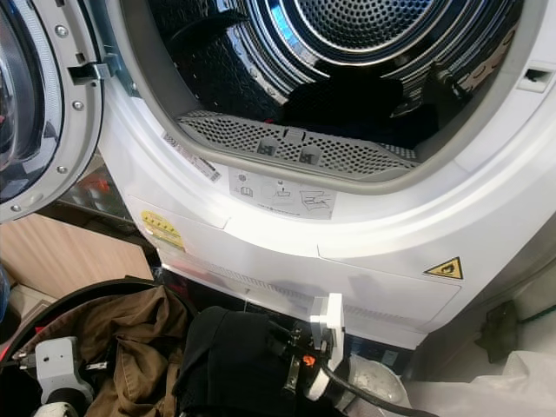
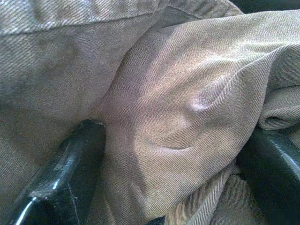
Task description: Clothes washing
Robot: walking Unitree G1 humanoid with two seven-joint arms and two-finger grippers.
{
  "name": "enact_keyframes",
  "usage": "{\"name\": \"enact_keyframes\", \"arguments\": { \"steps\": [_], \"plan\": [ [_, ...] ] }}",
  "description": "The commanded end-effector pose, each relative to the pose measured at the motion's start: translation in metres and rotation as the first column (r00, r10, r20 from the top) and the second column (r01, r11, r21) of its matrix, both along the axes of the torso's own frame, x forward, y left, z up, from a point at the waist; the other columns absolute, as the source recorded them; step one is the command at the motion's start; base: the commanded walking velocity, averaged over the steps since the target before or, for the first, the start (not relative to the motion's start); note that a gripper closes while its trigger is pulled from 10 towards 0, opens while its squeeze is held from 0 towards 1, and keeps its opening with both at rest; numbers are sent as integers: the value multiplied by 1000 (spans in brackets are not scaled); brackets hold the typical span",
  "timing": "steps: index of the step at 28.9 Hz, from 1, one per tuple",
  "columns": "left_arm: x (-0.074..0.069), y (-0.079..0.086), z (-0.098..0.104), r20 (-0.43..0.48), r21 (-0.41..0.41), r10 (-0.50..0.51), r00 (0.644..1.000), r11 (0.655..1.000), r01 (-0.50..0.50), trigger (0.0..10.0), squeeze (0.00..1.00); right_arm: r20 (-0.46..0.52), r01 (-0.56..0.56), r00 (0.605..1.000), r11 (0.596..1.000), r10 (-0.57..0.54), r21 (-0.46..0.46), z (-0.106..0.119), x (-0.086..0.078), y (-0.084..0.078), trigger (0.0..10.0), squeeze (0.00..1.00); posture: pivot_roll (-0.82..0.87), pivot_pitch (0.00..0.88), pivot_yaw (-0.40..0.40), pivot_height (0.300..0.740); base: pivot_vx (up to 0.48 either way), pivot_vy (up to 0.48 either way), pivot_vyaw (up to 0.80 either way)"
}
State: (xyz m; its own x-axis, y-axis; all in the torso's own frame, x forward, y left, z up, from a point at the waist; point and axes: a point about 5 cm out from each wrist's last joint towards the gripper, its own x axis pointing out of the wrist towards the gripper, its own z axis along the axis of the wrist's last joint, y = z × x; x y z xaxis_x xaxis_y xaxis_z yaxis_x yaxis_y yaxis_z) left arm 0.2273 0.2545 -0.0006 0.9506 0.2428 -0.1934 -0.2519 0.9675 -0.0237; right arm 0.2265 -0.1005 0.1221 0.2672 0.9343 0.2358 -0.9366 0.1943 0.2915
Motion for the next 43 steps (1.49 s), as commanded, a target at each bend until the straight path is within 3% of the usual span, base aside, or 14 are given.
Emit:
{"name": "enact_keyframes", "arguments": {
  "steps": [1, 4, 5, 9, 12, 16, 18, 23, 24, 29, 32, 36, 39, 43],
  "plan": [
    [-1, -6, -4, -28, 7, -40, 999, 999, 40, 10000, 0, 58, -24, 998, 999, 22, 32, 15, -2, -1, 0, 0, -33, 55, 14, 740, 0, 0, 0],
    [-1, -6, -4, -28, 6, -40, 999, 999, 40, 10000, 0, 72, -49, 996, 998, 45, 43, 19, -4, 0, 0, 0, -33, 55, 13, 740, 0, 0, 0],
    [-1, -6, -4, -29, 6, -39, 999, 999, 40, 10000, 0, 122, -107, 988, 989, 94, 104, 38, -8, -3, 0, 0, -32, 57, 15, 740, 0, 0, 0],
    [-1, -6, -5, -30, 6, -40, 999, 999, 40, 10000, 0, 192, -166, 972, 974, 135, 157, 61, -12, -6, 0, 0, -34, 56, 16, 740, 0, 0, 0],
    [-1, -6, -4, -32, 7, -41, 999, 999, 42, 10000, 0, 361, -262, 919, 930, 158, 258, 112, -14, -15, 0, 0, -37, 54, 17, 740, 0, 0, 0],
    [0, -5, -4, -32, 6, -43, 999, 999, 44, 10000, 0, 450, -260, 886, 922, 110, 286, 142, -5, -16, 0, 0, -43, 48, 19, 740, 0, 0, 0],
    [2, -7, -4, -33, 4, -48, 998, 999, 48, 10000, 0, 536, -294, 834, 926, 129, 235, 166, 5, -4, 0, 0, -45, 41, 23, 740, 0, 0, 0],
    [4, -6, -3, -33, 5, -51, 998, 999, 51, 10000, 0, 597, -299, 794, 929, 117, 217, 190, 23, 13, 0, 0, -44, 35, 29, 740, 0, 0, 0],
    [4, -6, -3, -32, 7, -52, 998, 999, 52, 10000, 0, 626, -291, 776, 927, 82, 239, 209, 34, 21, 0, 0, -38, 29, 32, 740, 0, 0, 0],
    [5, -4, -2, -31, 12, -52, 998, 999, 52, 10000, 0, 673, -283, 739, 924, 38, 259, 241, 50, 38, 0, 0, -35, 24, 30, 740, 0, 0, 0],
    [5, -4, -2, -30, 13, -52, 998, 999, 53, 10000, 0, 678, -165, 732, 951, -61, 263, 260, 74, 50, 0, 0, -29, 18, 27, 740, 0, 0, 0],
    [6, -4, -2, -29, 14, -51, 998, 999, 52, 10000, 0, 664, -15, 725, 959, -185, 283, 284, 103, 49, 0, 0, -22, 13, 25, 740, 0, 0, 0],
    [6, -4, -1, -30, 14, -50, 998, 999, 50, 10000, 0, 640, 81, 716, 944, -279, 321, 305, 117, 44, 0, 0, -28, 14, 26, 740, 0, 0, 0],
    [6, -4, -2, -32, 16, -51, 998, 999, 51, 10000, 0, 594, 314, 675, 899, -438, 307, 327, 136, 37, 0, 0, -28, 11, 20, 740, 0, 0, 0]
  ]
}}
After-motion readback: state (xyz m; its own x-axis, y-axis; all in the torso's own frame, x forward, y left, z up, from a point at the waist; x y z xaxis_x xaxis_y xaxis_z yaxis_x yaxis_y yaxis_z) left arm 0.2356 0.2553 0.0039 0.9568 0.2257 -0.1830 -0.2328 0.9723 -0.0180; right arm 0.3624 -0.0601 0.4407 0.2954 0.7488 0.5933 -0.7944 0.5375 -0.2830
